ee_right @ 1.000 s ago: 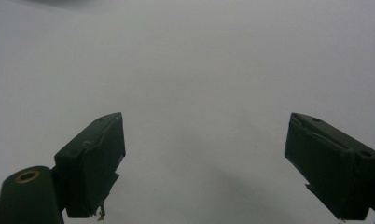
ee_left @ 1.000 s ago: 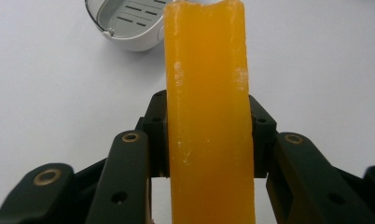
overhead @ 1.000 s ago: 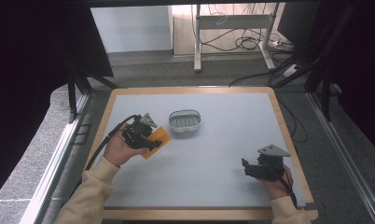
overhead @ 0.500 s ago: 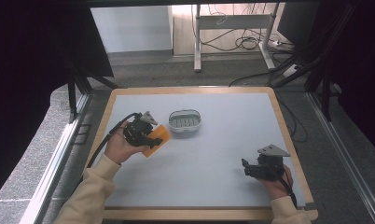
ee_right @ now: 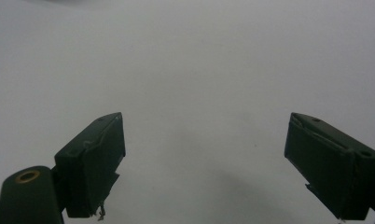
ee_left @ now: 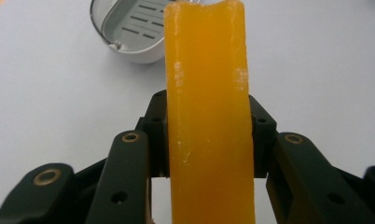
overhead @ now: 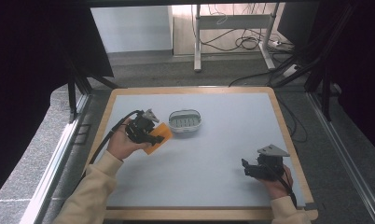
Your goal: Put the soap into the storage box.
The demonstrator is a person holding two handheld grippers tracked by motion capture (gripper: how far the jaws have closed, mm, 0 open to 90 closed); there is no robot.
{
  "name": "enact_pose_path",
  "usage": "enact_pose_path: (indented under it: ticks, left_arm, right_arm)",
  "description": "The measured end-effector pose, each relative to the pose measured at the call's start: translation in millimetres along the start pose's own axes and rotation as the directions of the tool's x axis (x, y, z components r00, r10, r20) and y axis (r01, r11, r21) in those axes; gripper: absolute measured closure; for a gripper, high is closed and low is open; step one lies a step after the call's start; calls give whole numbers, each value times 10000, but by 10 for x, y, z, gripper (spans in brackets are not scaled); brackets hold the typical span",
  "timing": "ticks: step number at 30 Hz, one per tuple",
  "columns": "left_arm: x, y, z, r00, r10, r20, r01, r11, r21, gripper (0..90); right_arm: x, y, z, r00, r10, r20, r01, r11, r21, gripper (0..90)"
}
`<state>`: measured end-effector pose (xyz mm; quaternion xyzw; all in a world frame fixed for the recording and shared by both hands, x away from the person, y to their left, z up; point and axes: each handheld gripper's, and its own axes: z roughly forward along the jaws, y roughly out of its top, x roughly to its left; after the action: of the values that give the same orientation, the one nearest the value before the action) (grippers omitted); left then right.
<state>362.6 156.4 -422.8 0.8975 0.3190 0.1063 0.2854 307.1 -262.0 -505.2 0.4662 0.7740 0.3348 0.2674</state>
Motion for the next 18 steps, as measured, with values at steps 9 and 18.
enact_pose_path:
  ticks: [9,18]
  left_arm:
    - [13,106,22,9997,245,-81,-245,9997,94,619]
    - [28,213,27,9988,473,-86,-471,9987,200,619]
  right_arm:
    - [-9,-3,0,10000,-13,3,13,10000,-30,126]
    - [-7,-4,2,10000,-25,18,25,10000,-9,126]
